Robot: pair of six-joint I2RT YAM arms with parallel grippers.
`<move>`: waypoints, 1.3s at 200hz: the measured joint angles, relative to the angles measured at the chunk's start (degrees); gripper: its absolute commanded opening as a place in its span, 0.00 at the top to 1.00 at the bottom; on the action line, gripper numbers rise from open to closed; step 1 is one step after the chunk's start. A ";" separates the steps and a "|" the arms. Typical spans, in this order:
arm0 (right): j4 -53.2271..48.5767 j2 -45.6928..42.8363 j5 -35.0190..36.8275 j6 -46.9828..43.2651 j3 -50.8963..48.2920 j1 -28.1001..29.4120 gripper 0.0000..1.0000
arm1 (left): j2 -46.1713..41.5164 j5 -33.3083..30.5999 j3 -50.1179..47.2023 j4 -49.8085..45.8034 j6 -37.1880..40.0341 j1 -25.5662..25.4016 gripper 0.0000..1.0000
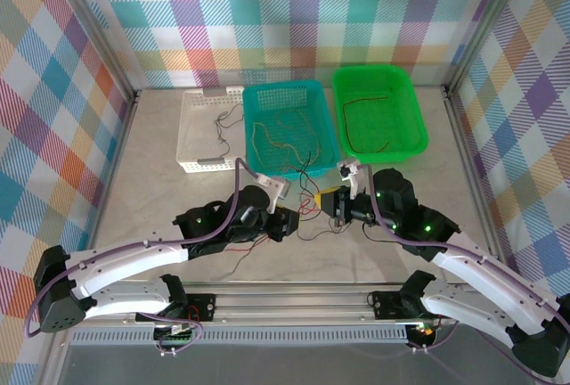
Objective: Untangle the cables
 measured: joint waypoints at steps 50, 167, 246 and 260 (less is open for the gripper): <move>-2.40 -0.57 0.52 -0.83 -0.02 0.07 1.00 | -2.56 -0.22 0.04 -1.40 0.04 0.76 1.00; -16.13 -6.78 13.07 3.34 -0.81 -9.20 1.00 | -18.97 -11.89 -0.83 -15.13 -5.79 14.64 1.00; 2.54 3.17 -2.89 2.89 -5.20 -5.95 0.39 | -11.45 0.57 -0.48 -14.51 -6.95 14.67 1.00; 6.95 5.66 -3.69 2.86 -5.53 -3.96 0.38 | -10.75 2.43 -0.28 -13.40 -7.58 14.67 1.00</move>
